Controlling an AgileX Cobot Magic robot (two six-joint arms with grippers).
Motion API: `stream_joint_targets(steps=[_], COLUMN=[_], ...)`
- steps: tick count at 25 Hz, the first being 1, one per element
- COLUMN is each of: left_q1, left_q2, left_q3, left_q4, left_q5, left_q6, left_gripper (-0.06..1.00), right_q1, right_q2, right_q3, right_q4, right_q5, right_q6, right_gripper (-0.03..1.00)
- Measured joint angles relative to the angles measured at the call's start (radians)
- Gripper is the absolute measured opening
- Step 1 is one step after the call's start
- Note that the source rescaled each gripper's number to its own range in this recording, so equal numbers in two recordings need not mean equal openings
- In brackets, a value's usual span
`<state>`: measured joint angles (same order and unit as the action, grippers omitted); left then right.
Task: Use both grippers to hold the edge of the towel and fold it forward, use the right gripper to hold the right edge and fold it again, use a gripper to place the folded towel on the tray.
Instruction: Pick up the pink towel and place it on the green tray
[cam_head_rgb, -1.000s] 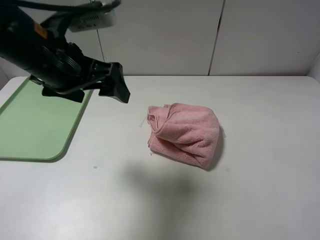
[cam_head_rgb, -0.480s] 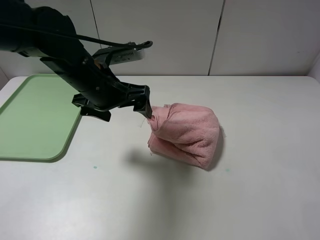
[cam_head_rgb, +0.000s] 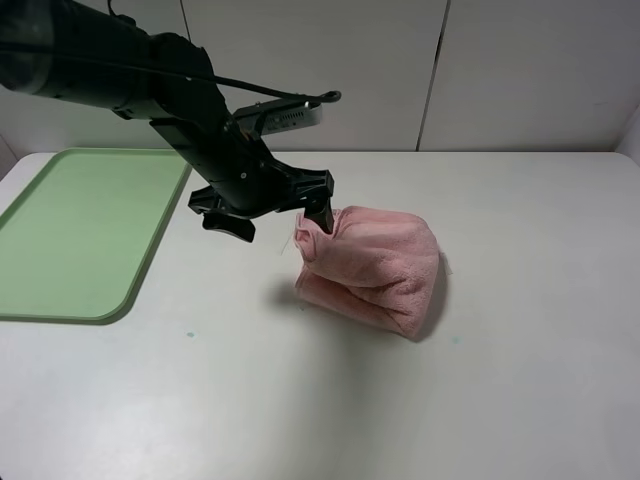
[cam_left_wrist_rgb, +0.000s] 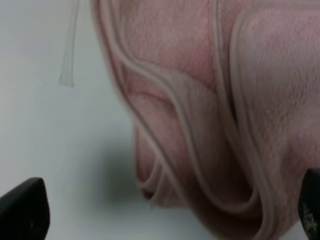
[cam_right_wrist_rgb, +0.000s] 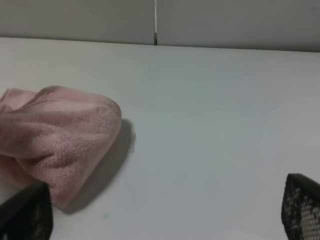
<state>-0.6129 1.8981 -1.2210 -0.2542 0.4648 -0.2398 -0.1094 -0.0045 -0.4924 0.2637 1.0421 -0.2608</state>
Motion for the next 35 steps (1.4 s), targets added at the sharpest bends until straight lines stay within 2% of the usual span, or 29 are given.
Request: stream_joint_targets(steps=[7, 17, 35], left_q1=[-0.024, -0.025, -0.051], left_q2=[0.111, 0.176, 0.273], left_q3=[-0.098, -0.112, -0.131], left_q4=[-0.001, 0.031, 0.029], left_q5=[0.045, 0.076, -0.035], left_q6=[0.013, 0.015, 0.065], left_gripper=[1.0, 1.0, 1.0], right_q1=[0.0, 0.0, 0.0], right_q2=[0.0, 0.0, 0.0], right_q3=[0.0, 0.0, 0.0], right_q4=[0.0, 0.0, 0.001], right_q5=[0.0, 0.0, 0.0], right_q6=[0.0, 0.0, 0.0], right_gripper=[1.0, 1.0, 1.0])
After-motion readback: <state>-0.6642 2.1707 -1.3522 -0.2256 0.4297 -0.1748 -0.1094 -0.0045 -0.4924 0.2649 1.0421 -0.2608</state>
